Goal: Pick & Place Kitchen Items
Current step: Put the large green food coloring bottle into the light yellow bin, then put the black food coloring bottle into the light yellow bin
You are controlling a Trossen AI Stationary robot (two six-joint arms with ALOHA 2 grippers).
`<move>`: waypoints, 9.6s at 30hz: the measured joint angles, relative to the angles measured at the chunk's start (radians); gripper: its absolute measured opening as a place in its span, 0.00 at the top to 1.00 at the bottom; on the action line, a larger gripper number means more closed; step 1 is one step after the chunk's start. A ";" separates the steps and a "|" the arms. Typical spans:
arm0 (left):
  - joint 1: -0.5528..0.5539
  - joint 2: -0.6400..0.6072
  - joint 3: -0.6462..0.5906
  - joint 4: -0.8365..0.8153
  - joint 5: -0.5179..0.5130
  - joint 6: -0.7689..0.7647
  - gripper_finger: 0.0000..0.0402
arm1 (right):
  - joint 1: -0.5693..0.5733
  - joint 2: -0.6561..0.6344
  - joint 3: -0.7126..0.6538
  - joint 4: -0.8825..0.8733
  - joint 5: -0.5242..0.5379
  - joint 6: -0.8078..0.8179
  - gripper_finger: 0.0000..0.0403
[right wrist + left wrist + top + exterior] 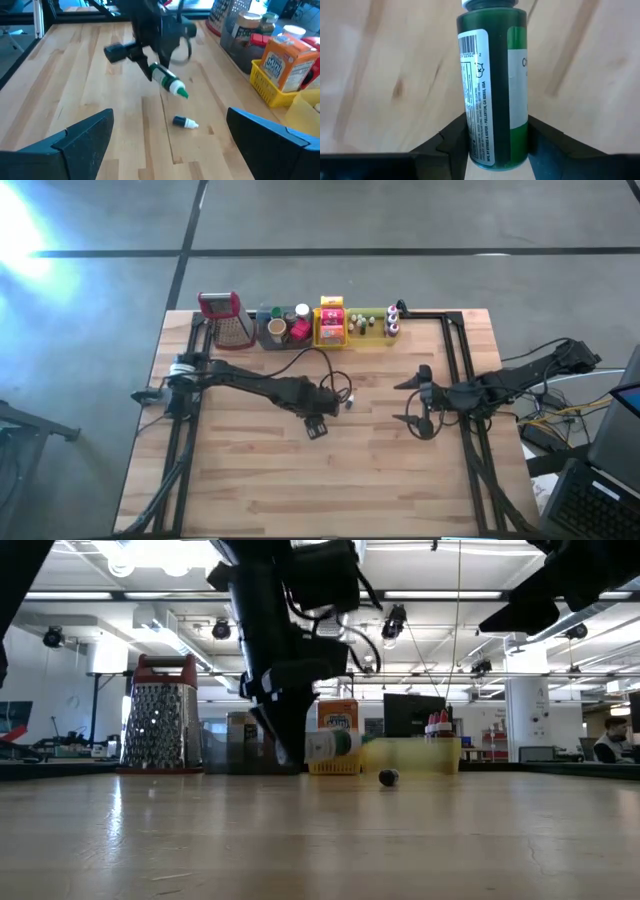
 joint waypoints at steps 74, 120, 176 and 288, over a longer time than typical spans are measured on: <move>0.035 -0.112 0.118 0.480 0.136 0.581 0.58 | -0.153 0.404 0.555 -0.404 -0.184 -0.033 0.49; 0.079 -0.360 -0.203 0.601 0.029 0.390 0.15 | -0.533 0.405 0.564 -0.622 -0.277 -0.064 0.69; 0.309 -0.522 -0.628 1.102 -0.042 0.367 0.15 | -1.170 1.375 1.400 -1.036 -0.480 -0.684 0.72; -0.106 0.066 -0.060 0.552 -0.425 -0.544 0.16 | -1.023 0.349 0.633 -0.642 -0.287 -0.469 0.58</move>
